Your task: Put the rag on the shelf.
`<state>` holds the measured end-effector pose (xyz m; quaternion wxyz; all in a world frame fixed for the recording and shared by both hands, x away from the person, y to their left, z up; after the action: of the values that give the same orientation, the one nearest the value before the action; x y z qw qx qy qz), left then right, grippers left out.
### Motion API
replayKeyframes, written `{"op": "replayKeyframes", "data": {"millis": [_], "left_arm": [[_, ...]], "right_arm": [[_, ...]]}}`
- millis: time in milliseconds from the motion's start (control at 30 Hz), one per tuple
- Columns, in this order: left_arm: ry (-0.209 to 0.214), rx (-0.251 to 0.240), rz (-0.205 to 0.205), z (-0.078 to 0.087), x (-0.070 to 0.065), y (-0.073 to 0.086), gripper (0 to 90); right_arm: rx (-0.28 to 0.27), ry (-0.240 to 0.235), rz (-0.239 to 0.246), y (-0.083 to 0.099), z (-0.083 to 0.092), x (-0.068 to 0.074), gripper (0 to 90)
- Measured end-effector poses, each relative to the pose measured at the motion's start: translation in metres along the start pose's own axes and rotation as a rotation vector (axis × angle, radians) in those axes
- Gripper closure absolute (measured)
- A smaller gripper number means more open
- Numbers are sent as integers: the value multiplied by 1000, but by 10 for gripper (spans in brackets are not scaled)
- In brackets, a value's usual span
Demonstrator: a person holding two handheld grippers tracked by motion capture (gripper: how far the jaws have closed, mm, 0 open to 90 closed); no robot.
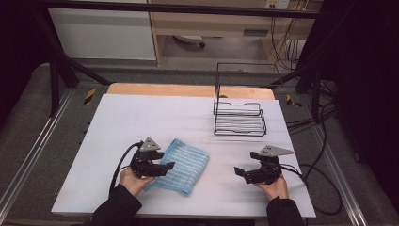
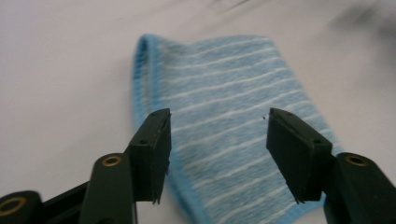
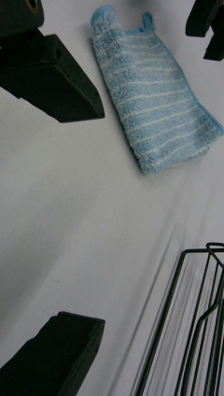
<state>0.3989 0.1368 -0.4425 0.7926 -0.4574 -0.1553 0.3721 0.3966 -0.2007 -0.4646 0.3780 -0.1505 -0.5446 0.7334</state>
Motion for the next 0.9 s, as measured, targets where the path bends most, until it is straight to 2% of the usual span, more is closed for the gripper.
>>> {"op": "replayKeyframes", "data": {"millis": [33,67,200,233,333,400,500,533,667,733,900], "left_arm": [[0,0,0,0,0,0,366],[-28,12,-4,2,6,6,350],[-40,48,-6,5,13,17,344],[-39,71,6,6,16,24,363],[-46,89,20,6,19,29,416],[-32,97,42,6,19,34,478],[-4,105,70,4,16,38,560],[10,112,70,2,14,39,581],[15,121,67,-1,9,41,644],[17,133,62,-3,7,43,667],[10,140,66,-5,7,46,711]], "right_arm": [[-2,0,0,-1,-1,1,26],[-1,0,-4,-1,-2,3,28],[-2,-1,-6,-5,-9,11,42],[-3,-2,-7,-5,-11,13,52],[14,18,-6,-7,-20,20,71],[36,32,-3,-7,-27,24,79],[61,21,-10,-8,-40,31,88],[71,19,-19,-7,-44,34,96],[98,16,-9,-8,-62,42,134],[89,16,-16,-10,-70,46,158],[72,22,-56,-15,-91,54,332]]}}
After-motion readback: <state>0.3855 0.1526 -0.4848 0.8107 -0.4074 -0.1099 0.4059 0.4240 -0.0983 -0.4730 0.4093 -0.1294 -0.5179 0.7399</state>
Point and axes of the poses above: each handheld gripper's, and its own axes: z roughly backward along the jaws, y roughly out of its underside, x roughly to its left, the point moved 6 cm from there along -z, roughly forward along the jaws, and after that the axes turned 11 degrees about -x, right-handed, at the moved point
